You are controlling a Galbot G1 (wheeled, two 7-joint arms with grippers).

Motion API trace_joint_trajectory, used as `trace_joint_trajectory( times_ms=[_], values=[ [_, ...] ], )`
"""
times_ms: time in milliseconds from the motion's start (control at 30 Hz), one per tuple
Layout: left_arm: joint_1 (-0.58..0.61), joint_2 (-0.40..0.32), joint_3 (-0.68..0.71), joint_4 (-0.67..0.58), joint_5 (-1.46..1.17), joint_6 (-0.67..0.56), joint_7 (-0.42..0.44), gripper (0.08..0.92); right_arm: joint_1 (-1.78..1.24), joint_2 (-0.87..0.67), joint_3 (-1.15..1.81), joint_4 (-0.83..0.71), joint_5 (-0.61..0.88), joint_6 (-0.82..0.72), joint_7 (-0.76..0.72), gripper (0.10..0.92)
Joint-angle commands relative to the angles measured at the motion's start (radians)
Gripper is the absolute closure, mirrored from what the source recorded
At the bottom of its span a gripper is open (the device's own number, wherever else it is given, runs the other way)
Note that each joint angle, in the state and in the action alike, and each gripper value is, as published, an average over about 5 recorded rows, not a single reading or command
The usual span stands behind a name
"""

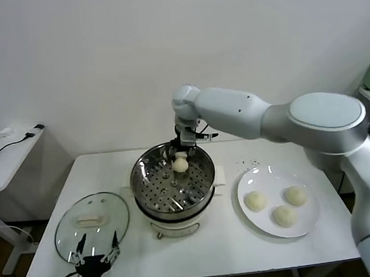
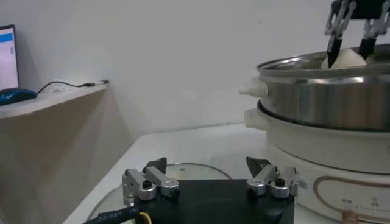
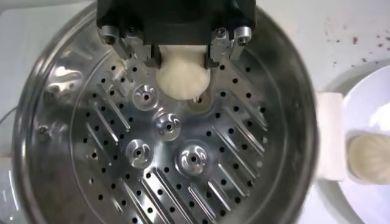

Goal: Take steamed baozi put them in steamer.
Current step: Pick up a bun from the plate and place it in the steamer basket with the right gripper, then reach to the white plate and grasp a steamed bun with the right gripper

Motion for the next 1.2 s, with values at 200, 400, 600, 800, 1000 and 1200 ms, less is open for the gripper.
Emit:
trace_joint_trajectory(
  times_ms=[200, 400, 600, 800, 1000, 1200],
  values=[
    [-0.002, 0.001, 0.001, 0.001, -0.004, -0.001, -0.001, 0.177, -0.069, 0.088, 0.034, -0.160, -0.048, 0.064, 0.028, 0.374],
    [0.002, -0.002, 0.002, -0.005, -0.003, -0.001, -0.001, 0.177, -0.035, 0.055, 0.034, -0.111, 0.004, 0.059, 0.018, 0.226],
    [0.010, -0.006, 0.005, -0.015, 0.002, -0.001, -0.001, 0.177, 0.128, -0.053, -0.024, 0.032, 0.205, 0.040, -0.060, 0.203],
    [0.007, -0.015, 0.012, -0.014, 0.009, 0.002, 0.000, 0.177, 0.347, -0.237, -0.186, 0.255, 0.609, -0.163, -0.115, 0.202],
    [0.001, -0.013, 0.017, -0.009, 0.012, -0.002, 0.000, 0.177, 0.506, -0.508, -0.397, 0.457, 0.778, -0.536, -0.109, 0.203],
    [0.000, -0.012, 0.013, -0.010, 0.010, -0.002, 0.000, 0.177, 0.559, -0.721, -0.564, 0.669, 0.823, -0.865, -0.032, 0.203]
  ],
)
